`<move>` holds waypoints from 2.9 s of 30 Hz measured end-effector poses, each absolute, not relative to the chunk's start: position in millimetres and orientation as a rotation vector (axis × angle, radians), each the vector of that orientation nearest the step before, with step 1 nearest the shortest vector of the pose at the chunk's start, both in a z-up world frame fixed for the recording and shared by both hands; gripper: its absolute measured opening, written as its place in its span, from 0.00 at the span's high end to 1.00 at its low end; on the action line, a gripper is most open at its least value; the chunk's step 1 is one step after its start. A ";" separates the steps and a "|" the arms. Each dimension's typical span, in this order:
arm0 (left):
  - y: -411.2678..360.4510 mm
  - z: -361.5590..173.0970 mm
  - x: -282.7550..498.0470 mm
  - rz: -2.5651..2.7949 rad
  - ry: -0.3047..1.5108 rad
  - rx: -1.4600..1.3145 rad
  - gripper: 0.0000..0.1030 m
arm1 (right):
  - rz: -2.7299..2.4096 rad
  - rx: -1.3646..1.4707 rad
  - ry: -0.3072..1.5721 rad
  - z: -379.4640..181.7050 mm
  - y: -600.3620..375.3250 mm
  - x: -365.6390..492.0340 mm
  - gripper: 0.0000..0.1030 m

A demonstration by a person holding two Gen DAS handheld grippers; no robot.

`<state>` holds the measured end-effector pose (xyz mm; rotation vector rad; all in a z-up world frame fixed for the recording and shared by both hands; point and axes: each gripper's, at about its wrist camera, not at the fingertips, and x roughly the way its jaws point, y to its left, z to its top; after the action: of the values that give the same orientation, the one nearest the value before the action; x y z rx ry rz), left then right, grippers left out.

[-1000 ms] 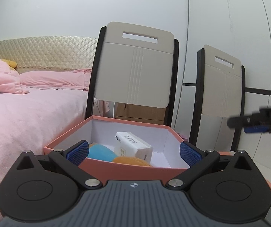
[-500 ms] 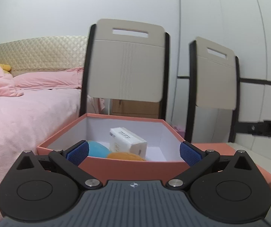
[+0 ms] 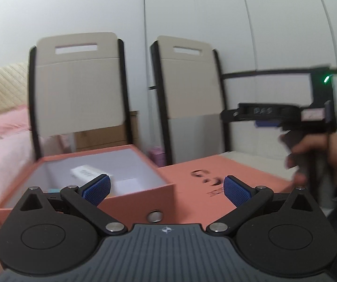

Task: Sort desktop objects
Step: 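Move both tools toward the pink JOSINY lid lying beside the box, then close the left tool and right tool on opposite edges of the lid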

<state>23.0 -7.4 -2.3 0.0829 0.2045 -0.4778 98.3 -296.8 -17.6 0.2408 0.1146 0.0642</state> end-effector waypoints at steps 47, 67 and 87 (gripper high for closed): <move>-65.6 -92.7 73.4 -0.535 0.459 -0.011 0.00 | 0.076 0.254 0.535 -109.9 -425.4 115.8 0.00; -98.3 -116.6 89.4 -0.541 0.545 0.042 0.00 | 0.159 0.325 0.613 -131.1 -426.5 115.9 0.00; -37.2 -113.4 96.7 -0.543 0.663 -0.304 0.00 | 0.191 0.485 0.678 -115.3 -448.1 79.7 0.00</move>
<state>96.7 -37.2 -113.4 -0.3044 0.6626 -0.5432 79.7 -448.1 -115.3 0.4853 0.6781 0.1911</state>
